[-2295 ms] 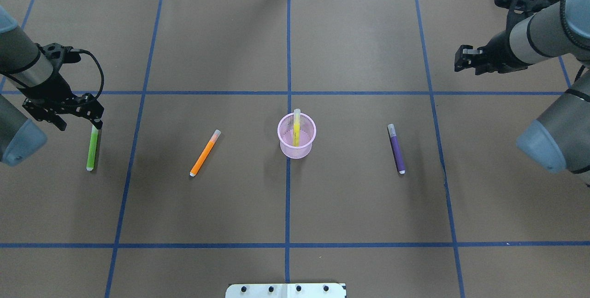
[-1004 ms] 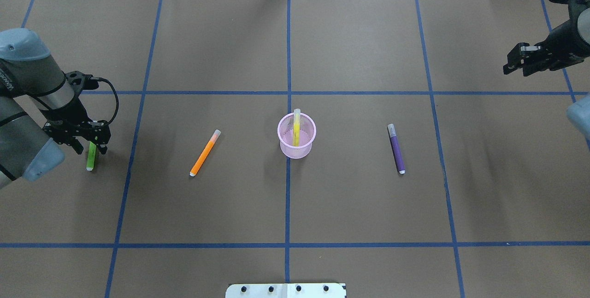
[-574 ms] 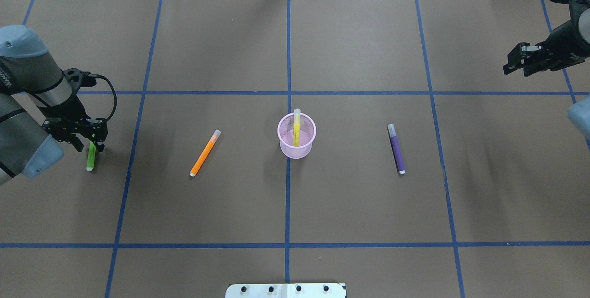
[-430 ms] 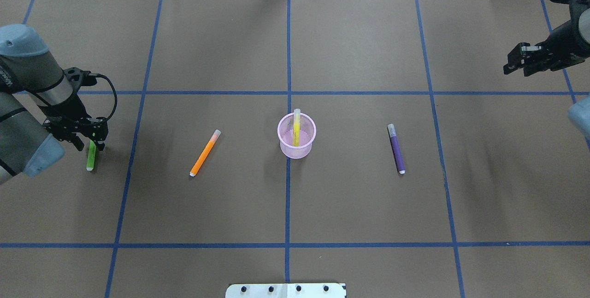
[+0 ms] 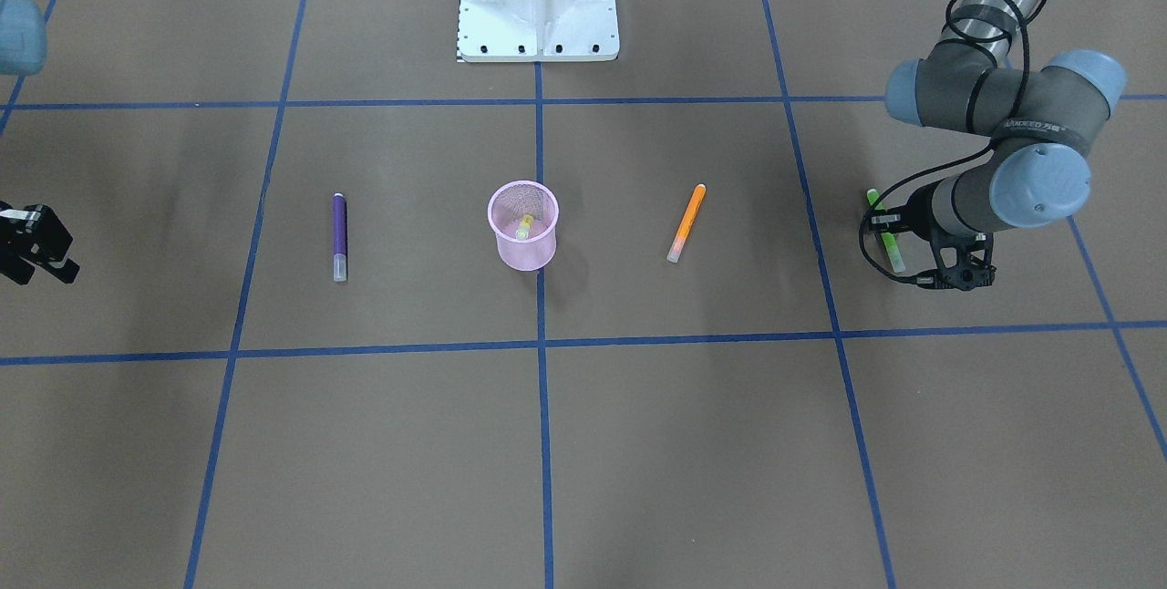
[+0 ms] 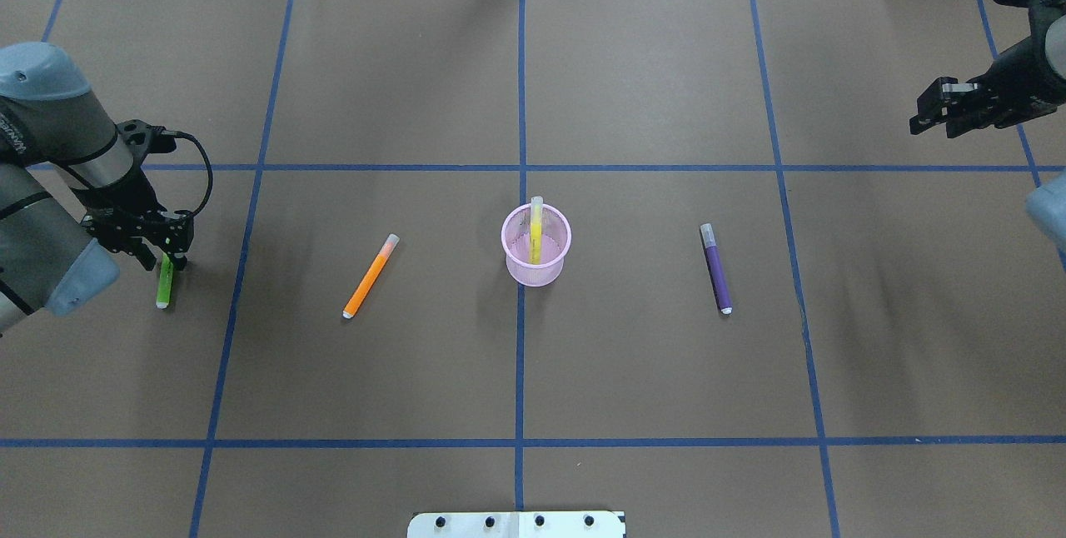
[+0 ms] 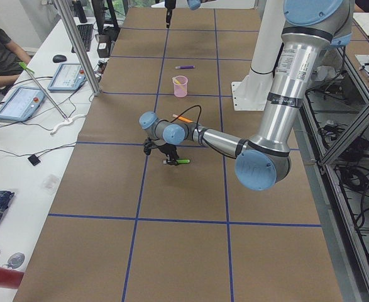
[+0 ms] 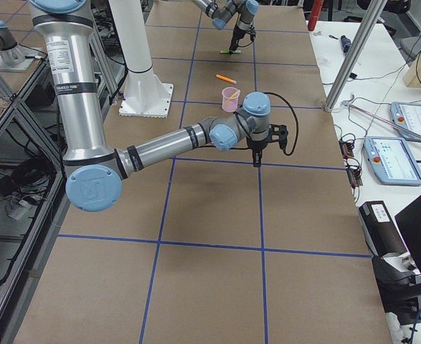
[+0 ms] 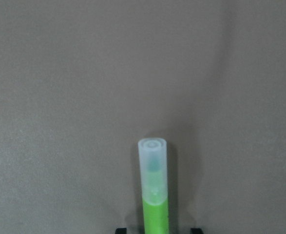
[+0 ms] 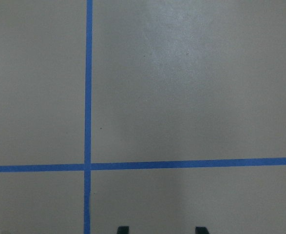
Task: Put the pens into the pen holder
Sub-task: 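Lower the left gripper and grasp the green marker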
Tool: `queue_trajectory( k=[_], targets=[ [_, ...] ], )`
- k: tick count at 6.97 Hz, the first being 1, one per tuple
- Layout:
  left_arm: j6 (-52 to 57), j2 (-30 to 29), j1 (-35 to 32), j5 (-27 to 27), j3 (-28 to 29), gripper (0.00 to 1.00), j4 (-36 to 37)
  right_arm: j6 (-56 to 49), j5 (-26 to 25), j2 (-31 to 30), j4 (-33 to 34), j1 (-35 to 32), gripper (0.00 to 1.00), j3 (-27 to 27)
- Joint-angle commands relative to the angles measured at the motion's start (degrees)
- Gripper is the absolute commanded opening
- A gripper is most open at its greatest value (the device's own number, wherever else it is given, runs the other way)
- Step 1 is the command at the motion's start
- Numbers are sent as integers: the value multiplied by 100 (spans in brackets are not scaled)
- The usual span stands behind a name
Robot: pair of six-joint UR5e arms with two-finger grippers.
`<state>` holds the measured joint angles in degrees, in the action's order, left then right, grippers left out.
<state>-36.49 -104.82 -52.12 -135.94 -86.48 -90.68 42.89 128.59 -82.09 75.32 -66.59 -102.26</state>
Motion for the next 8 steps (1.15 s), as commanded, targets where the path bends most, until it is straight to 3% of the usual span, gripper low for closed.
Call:
queue_trajectory(
  k=[1, 2, 5, 8],
  targets=[
    [2, -12, -18, 24, 34, 21, -3, 0, 8, 0, 0, -3, 55, -5],
    [-7, -12, -26, 24, 34, 0, -2, 0, 8, 0, 0, 6, 55, -13],
    [-25, -222, -219, -55, -53, 0, 32, 0, 8, 0, -9, -3, 56, -5],
    [-86, -861, -229, 14, -1175, 0, 218, -79, 17, 8, 0, -100, 56, 57]
  ],
)
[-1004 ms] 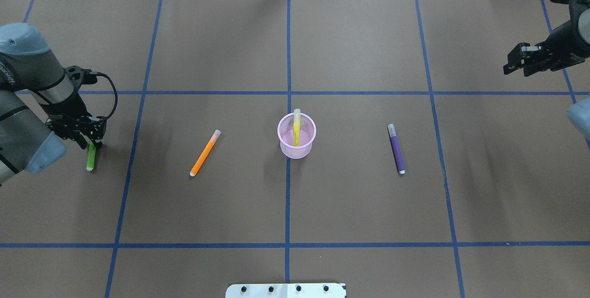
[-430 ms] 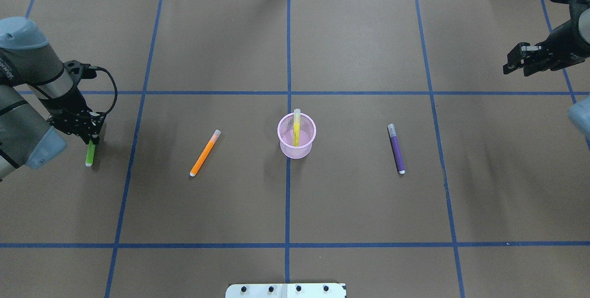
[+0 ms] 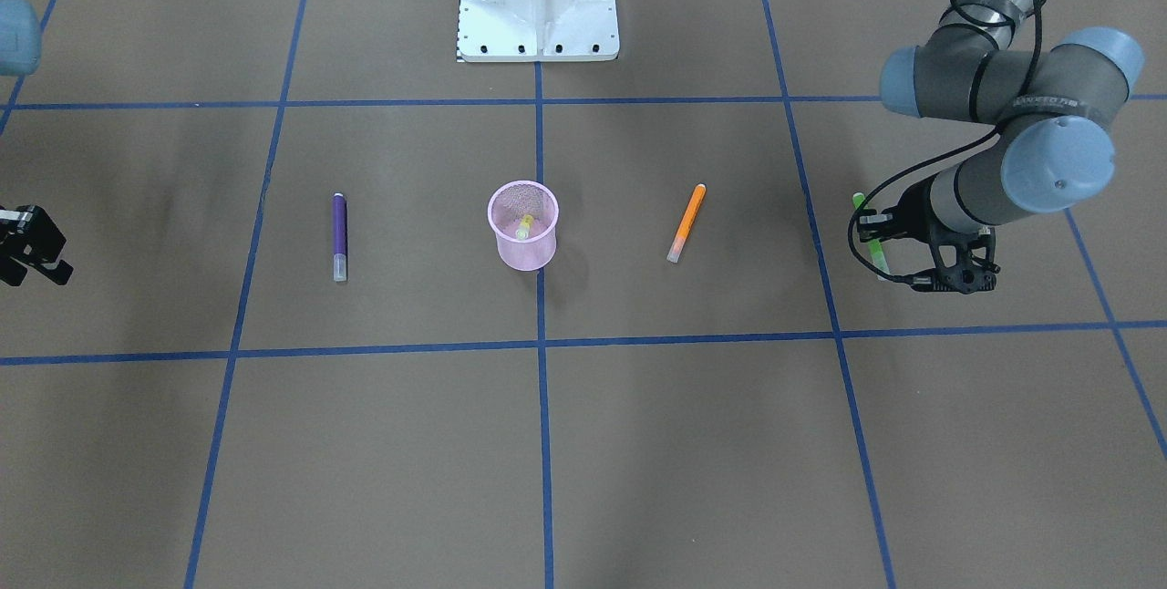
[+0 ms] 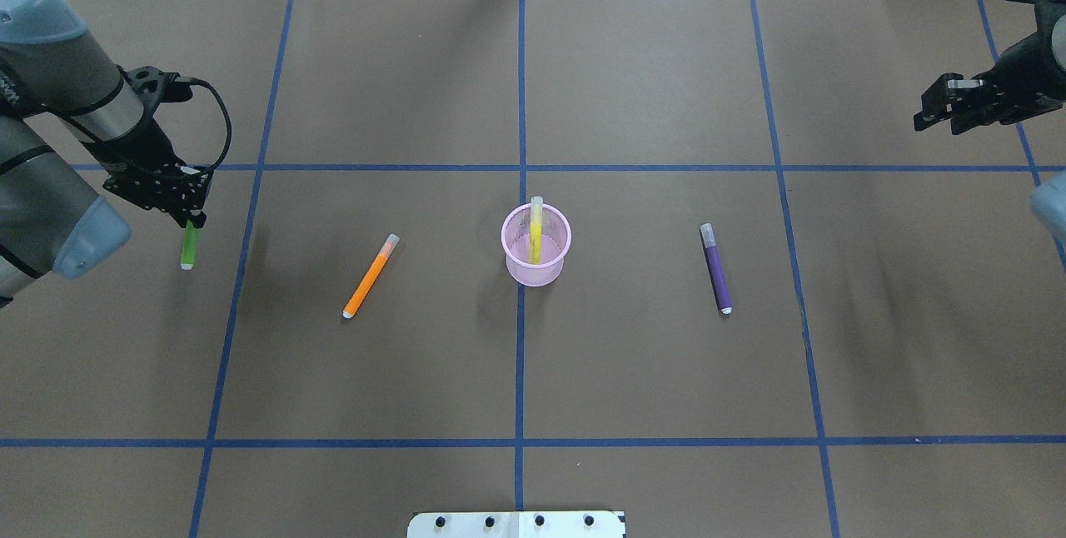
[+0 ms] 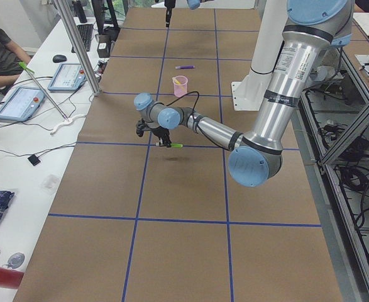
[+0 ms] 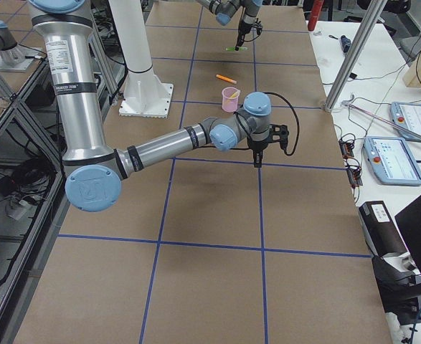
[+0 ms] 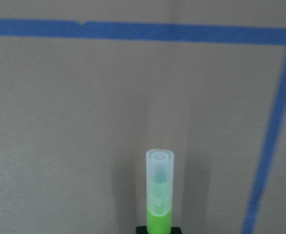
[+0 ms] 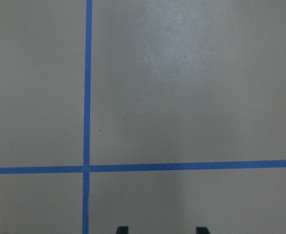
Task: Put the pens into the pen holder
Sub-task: 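Carry the green marker to the pink cup and drop it in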
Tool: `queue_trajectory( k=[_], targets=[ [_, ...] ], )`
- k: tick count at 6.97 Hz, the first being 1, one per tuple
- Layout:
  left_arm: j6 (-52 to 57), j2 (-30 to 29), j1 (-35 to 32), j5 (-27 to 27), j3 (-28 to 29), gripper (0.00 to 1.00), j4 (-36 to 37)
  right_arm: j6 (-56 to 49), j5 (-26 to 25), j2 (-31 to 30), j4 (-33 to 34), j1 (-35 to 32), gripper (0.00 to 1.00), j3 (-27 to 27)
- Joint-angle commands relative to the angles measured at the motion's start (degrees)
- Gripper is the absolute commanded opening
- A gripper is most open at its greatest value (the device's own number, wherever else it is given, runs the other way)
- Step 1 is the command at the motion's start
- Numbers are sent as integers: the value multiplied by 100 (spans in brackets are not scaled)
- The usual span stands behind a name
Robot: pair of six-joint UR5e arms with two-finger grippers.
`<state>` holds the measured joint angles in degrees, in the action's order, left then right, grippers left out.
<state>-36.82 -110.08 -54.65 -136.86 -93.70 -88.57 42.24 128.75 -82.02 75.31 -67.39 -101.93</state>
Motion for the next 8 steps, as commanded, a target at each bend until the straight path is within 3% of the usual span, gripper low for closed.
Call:
queue_trajectory(
  k=[1, 2, 3, 5, 7, 8],
  targets=[
    [-357, -478, 329, 864, -1100, 0, -2, 3, 1, -7, 1, -19, 56, 7],
    [-535, -758, 906, 1907, -1594, 0, -11, 21, 1, -7, 1, -19, 56, 16],
    [-989, -1135, 1330, 2692, -1686, 0, -11, 56, 1, -7, 1, -11, 56, 24],
    [-1354, -1856, 2034, 3617, -1696, 0, 6, 74, 1, -7, 1, -11, 56, 7],
    [-1354, -2139, 2737, 4866, -1609, 0, -29, 74, 53, -7, 1, -11, 56, -2],
    [-1336, -2228, 2766, 4906, -1321, 0, -490, 74, 89, -7, 1, -11, 57, -11]
  ],
)
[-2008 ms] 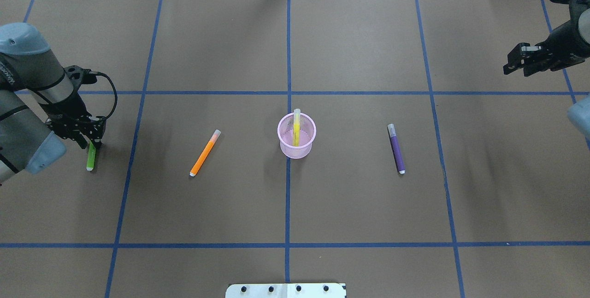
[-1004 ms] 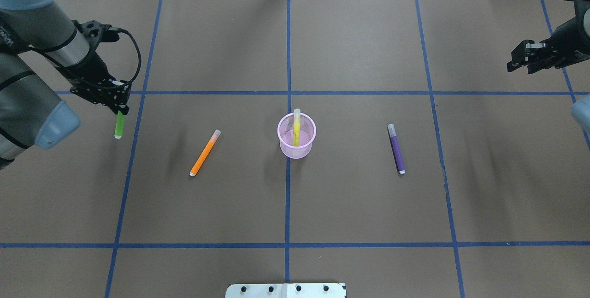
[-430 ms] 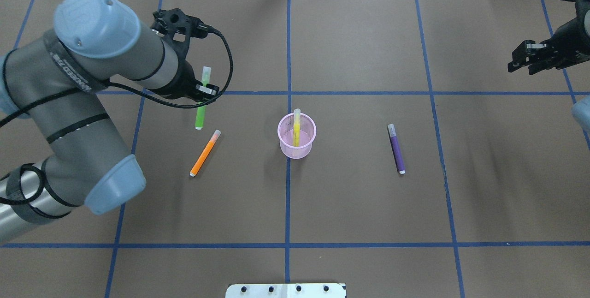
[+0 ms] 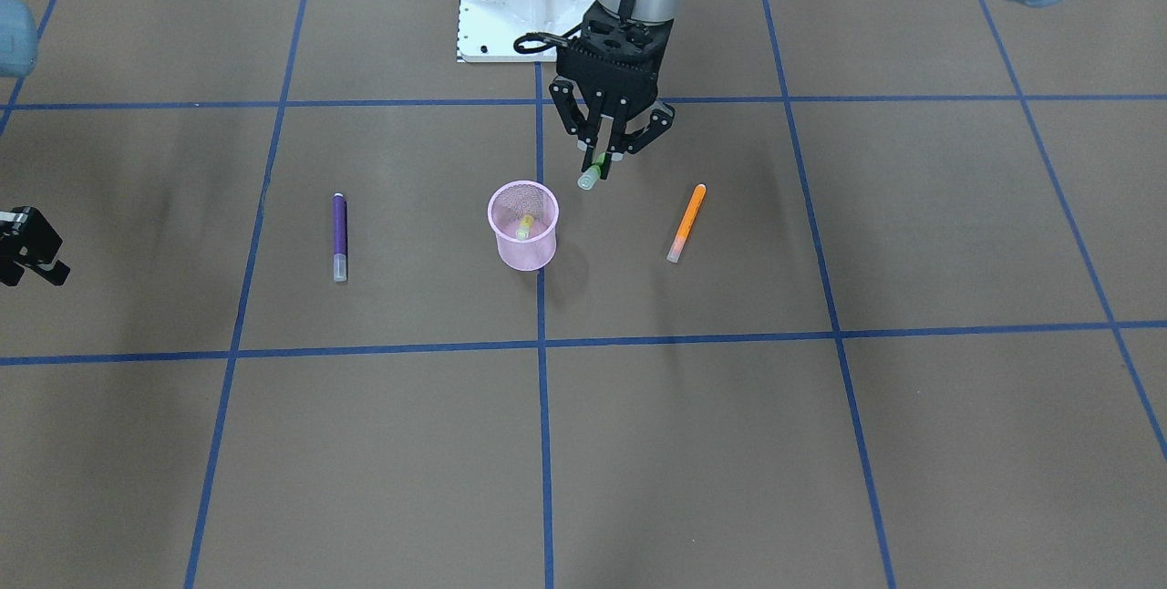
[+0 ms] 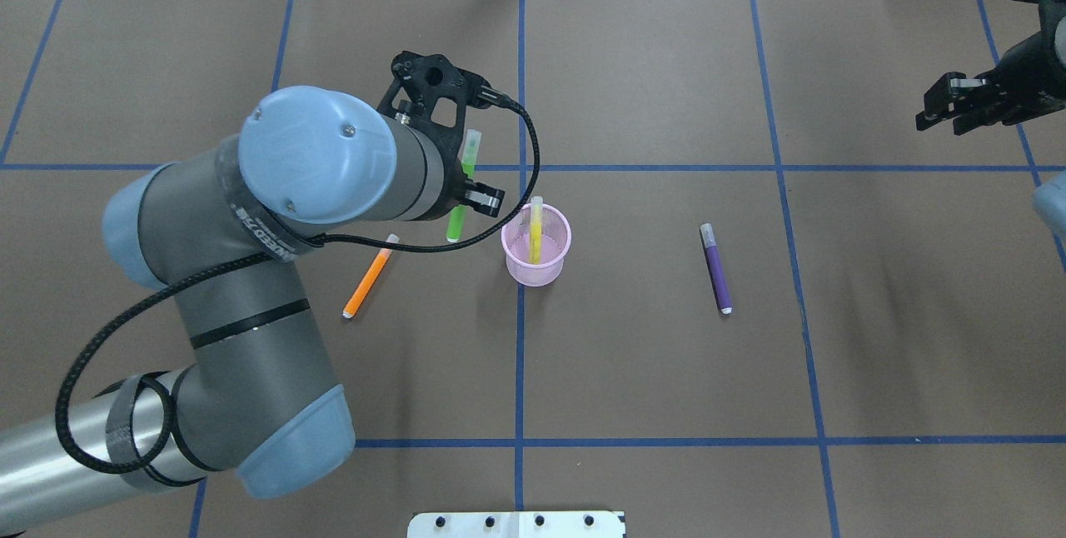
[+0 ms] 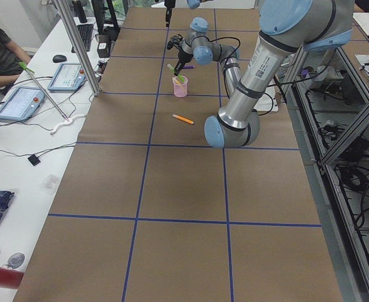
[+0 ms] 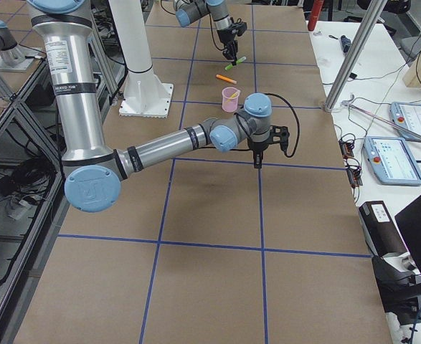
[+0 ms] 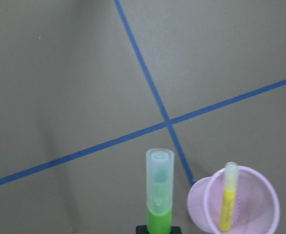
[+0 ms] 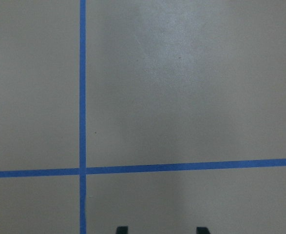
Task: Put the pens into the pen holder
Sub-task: 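Carry the green marker to the pink cup and drop it in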
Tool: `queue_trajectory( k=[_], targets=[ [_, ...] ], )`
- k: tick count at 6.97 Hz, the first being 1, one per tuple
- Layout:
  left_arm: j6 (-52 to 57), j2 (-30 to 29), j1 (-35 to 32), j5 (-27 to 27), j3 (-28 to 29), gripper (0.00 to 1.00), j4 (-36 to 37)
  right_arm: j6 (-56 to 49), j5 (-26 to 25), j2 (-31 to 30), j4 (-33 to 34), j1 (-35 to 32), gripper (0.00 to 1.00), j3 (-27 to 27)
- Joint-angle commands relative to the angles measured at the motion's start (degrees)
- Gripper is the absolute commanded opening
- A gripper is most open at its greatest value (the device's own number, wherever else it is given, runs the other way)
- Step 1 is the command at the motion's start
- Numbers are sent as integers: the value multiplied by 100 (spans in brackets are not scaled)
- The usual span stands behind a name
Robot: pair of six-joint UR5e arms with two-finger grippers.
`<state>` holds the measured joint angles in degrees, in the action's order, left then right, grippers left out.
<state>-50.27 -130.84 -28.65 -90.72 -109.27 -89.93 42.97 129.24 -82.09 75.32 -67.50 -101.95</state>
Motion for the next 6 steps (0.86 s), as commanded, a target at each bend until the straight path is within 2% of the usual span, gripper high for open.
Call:
queue_trajectory(
  k=[1, 2, 5, 6],
  targets=[
    [0, -448, 201, 439, 831, 0, -793, 1, 49, 0, 0, 0, 57, 0],
    [17, -617, 428, 902, 1133, 0, -841, 1, 49, 9, 0, 9, 57, 9],
    [0, -627, 606, 1064, 1382, 0, -1157, 1, 49, 18, 0, 9, 57, 27],
    [0, -627, 606, 1065, 1408, 25, -1167, -8, 49, 18, 0, 9, 57, 27]
  ],
)
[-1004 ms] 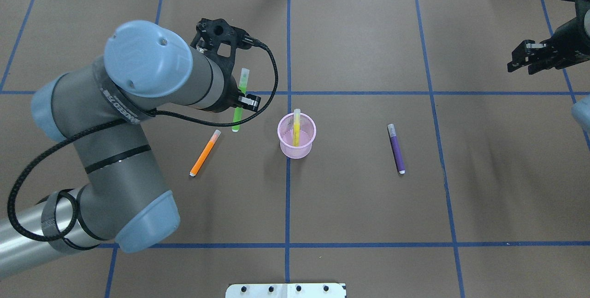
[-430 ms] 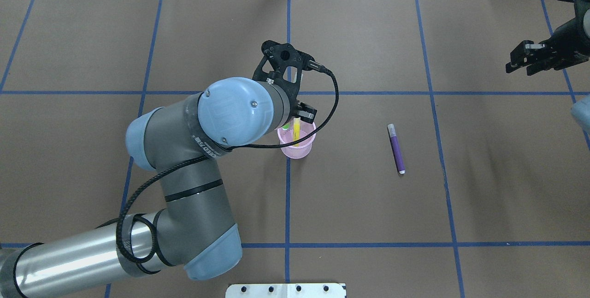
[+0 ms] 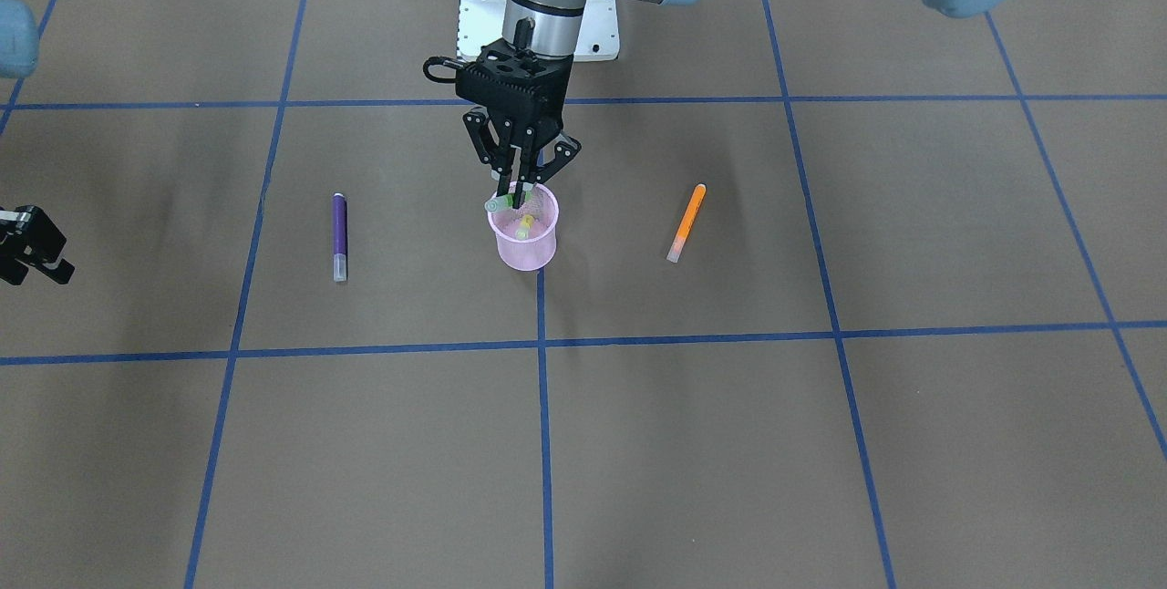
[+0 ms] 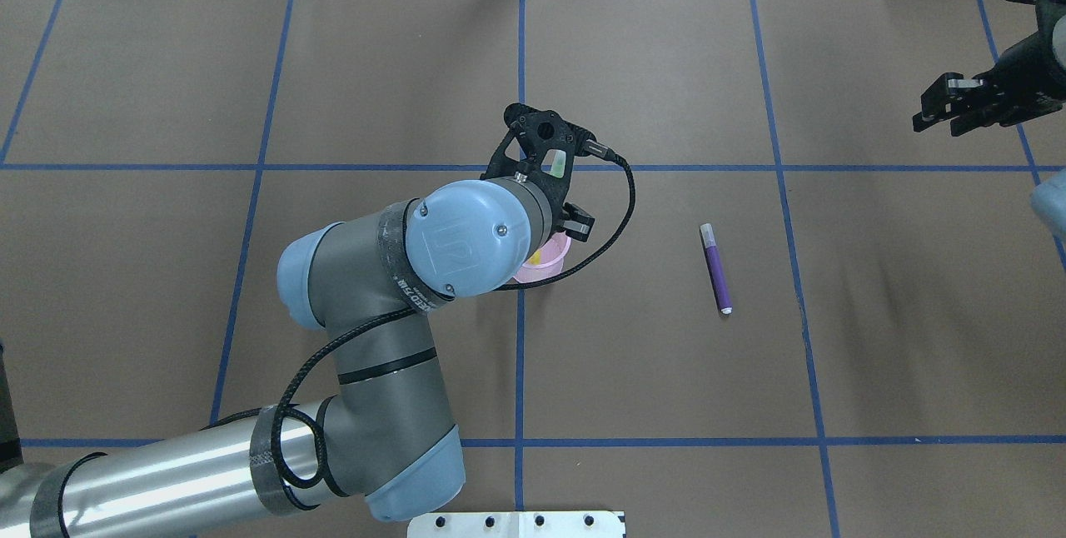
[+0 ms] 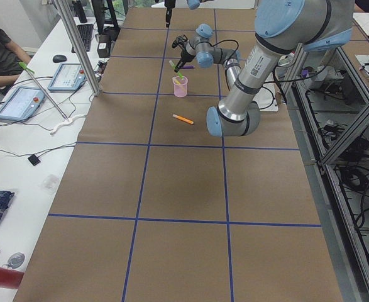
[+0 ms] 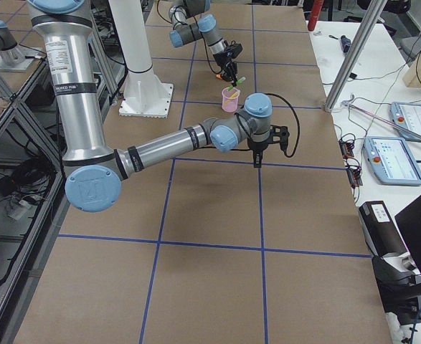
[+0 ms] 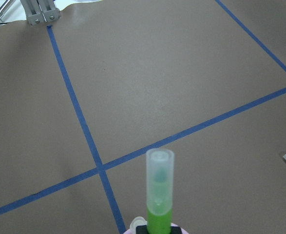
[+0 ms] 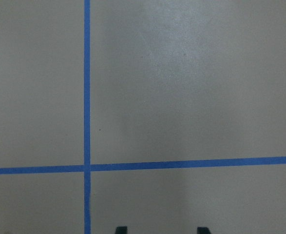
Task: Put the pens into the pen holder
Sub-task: 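Carry the green marker to the pink cup and drop it in, then raise the left gripper away while the right gripper moves to the purple marker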
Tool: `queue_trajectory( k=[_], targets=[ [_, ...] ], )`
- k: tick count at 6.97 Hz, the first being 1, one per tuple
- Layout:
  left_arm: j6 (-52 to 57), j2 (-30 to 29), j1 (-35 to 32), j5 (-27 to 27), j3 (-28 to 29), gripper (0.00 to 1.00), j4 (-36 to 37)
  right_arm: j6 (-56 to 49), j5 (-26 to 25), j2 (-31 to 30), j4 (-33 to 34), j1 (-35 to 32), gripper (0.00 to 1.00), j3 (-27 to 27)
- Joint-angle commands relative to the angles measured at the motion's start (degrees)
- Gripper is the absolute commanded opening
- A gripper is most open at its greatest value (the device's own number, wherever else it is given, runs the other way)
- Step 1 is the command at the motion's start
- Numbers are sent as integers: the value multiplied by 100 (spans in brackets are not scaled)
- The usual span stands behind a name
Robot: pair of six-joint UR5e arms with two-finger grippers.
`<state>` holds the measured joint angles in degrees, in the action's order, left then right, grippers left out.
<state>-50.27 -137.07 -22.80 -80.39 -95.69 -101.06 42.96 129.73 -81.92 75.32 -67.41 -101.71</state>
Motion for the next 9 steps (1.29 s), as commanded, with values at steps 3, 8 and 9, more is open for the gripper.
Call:
queue_trajectory(
  k=[3, 8, 9],
  targets=[
    [-45, 48, -179, 23, -271, 99, -230, 19, -9, 106, 0, 235, 76, -7],
    [165, 1917, -2506, -2810, -986, 93, -133, 1900, -923, 1029, 9, 1818, 93, -86],
    [558, 2130, -2719, -2833, -995, 93, -133, 1891, -766, 1029, 96, 1819, 86, -69]
  ],
)
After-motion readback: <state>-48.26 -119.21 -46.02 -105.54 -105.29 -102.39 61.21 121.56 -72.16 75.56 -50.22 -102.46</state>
